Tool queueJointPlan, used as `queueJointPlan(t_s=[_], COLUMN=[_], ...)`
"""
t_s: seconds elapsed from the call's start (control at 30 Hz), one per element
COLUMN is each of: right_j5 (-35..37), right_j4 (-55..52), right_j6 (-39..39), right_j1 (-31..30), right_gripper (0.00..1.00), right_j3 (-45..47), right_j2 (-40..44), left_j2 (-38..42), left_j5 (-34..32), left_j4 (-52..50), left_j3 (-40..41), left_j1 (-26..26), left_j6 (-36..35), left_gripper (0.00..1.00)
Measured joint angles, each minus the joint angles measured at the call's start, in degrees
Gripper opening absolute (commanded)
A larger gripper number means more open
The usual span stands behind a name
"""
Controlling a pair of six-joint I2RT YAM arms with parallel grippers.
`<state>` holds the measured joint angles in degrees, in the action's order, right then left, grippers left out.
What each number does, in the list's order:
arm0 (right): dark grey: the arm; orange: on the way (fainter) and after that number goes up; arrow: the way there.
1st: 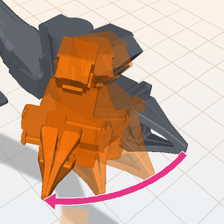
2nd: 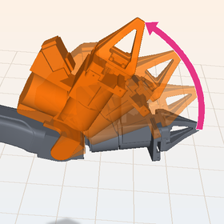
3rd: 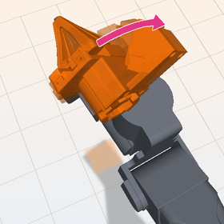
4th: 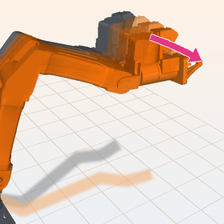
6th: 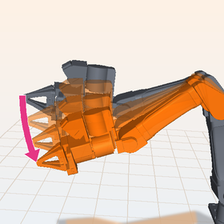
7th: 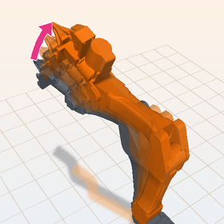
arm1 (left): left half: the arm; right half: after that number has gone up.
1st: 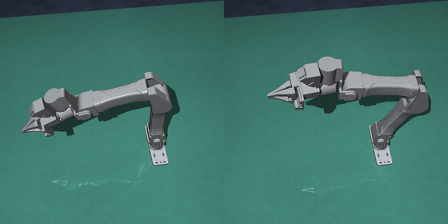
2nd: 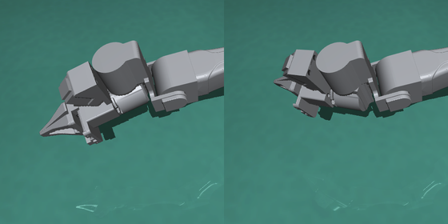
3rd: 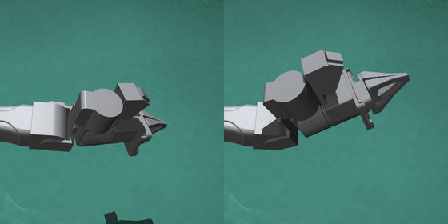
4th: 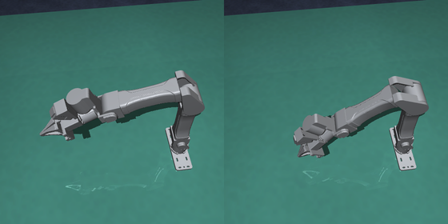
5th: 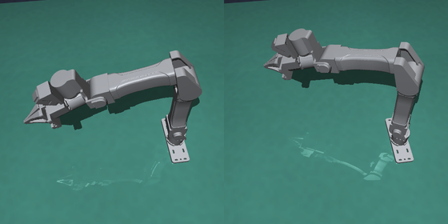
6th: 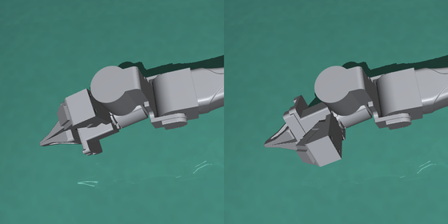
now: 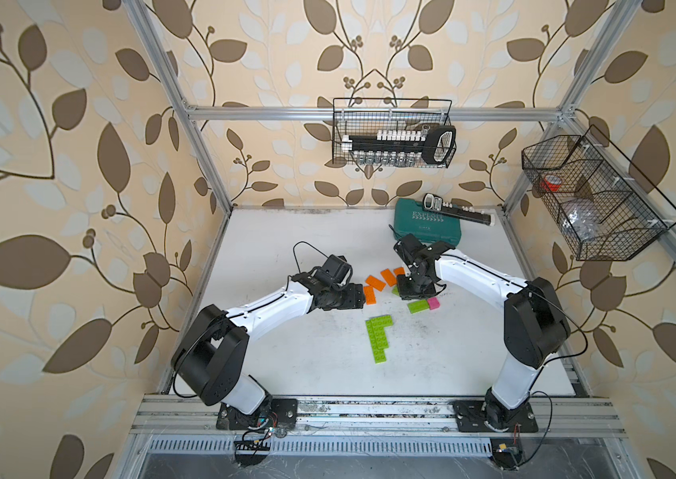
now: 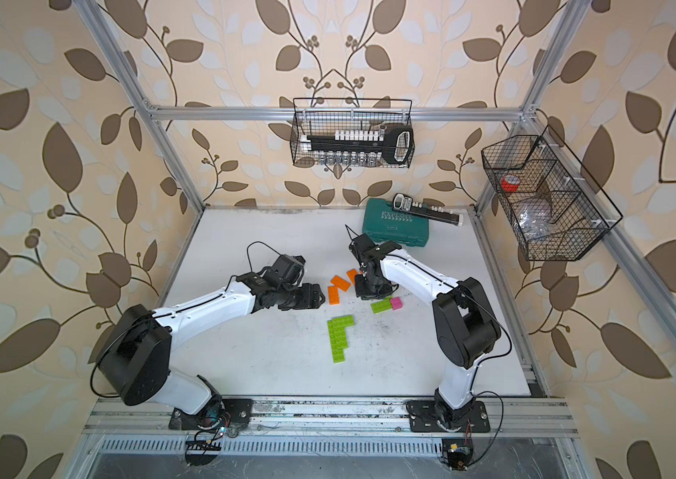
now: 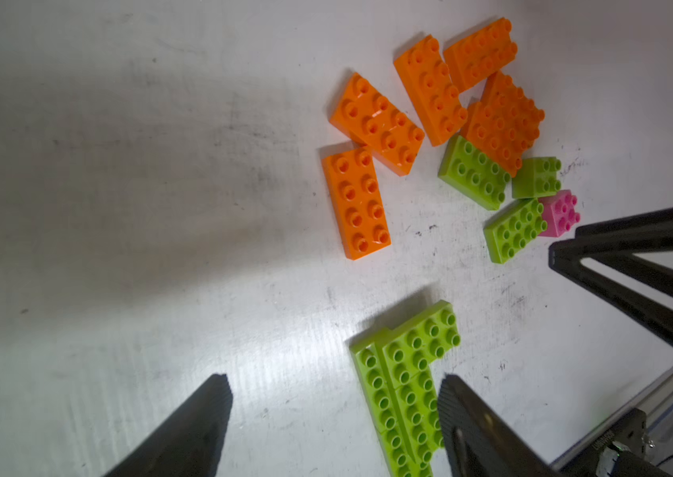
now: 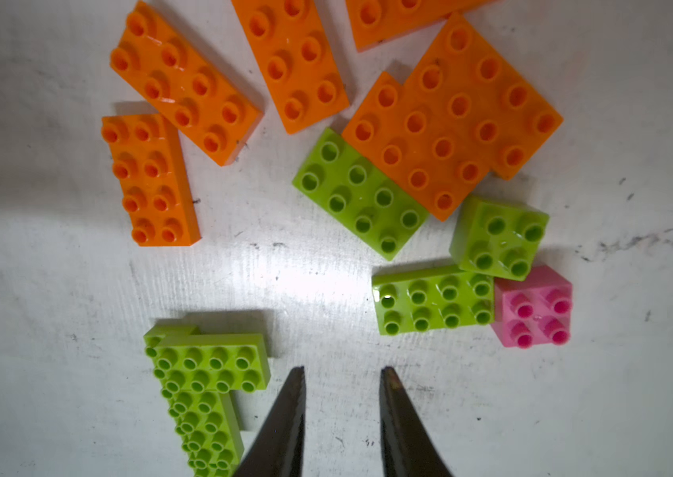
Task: Assemble a small pinwheel with lego
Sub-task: Pick up the lego brick from the center of the board.
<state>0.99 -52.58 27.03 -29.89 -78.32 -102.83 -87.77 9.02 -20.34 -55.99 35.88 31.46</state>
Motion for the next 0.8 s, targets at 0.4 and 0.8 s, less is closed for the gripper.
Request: queueJointPlan(t_s=[0.4, 0.8], right_j5=[-1.38, -2.21], right_j4=[-0.61, -1.03], right_j6=[-1.53, 1.03], right_j1=[-1.95, -7.02], right_gripper=[0.21, 0.22], right_j3=[-3.67, -15.56], right_j2=[-6.71, -16.83], left_j2=[-8.41, -8.61], left_j5=[2.75, 6.56], left_j4=[5.86, 13.77], left_j3=[-2.62, 3.87], left_j1=[1.9, -5.38], left_j6=[1.7, 6.62], left_gripper=[0.77, 0.74])
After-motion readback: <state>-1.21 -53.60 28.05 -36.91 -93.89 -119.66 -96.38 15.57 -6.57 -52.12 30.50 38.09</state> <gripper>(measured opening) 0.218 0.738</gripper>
